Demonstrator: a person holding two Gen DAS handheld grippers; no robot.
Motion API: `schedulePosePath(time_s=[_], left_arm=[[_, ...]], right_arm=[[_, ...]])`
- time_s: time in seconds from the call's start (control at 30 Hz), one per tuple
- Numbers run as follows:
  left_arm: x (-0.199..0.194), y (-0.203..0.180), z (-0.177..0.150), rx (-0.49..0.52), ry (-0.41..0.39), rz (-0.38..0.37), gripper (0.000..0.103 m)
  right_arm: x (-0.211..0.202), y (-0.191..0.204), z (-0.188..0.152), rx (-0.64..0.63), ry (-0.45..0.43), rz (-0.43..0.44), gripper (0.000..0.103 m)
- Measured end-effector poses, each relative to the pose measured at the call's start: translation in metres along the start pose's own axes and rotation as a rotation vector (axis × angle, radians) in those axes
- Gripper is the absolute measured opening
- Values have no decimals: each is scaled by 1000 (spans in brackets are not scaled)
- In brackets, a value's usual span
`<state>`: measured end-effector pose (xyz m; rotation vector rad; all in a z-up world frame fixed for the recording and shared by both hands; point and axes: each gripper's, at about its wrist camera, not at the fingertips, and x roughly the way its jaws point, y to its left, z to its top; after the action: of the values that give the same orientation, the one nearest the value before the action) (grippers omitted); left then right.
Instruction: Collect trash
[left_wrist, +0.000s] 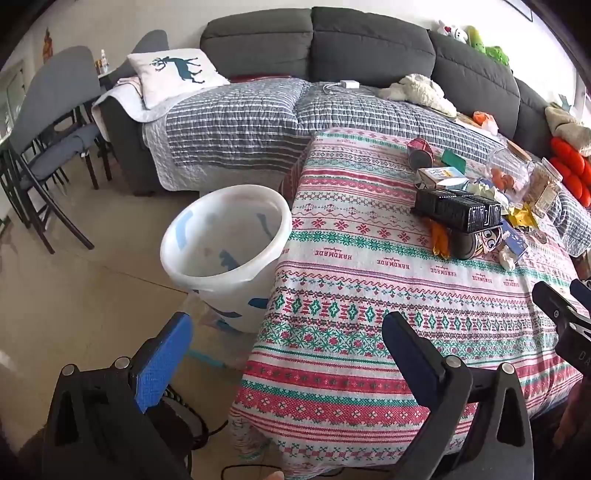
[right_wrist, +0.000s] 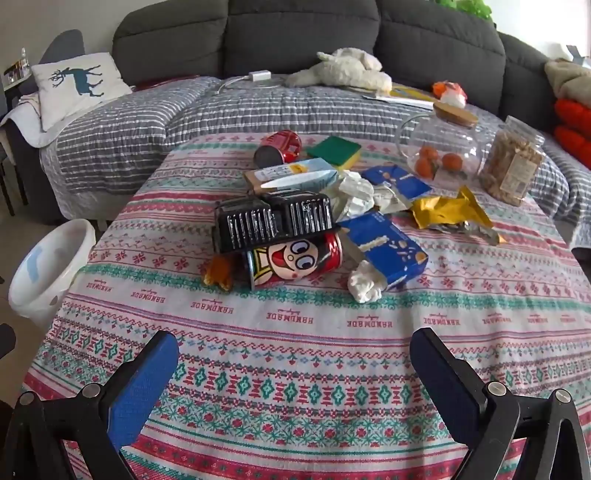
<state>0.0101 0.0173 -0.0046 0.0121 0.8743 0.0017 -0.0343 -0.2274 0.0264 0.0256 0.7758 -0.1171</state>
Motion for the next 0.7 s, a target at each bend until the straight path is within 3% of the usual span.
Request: schedulePosePath(time_s=[0.7], left_arm=[[0,0,-1,4,0,3,103]], right_arm=[[3,-4,-2,22,13,15,103]])
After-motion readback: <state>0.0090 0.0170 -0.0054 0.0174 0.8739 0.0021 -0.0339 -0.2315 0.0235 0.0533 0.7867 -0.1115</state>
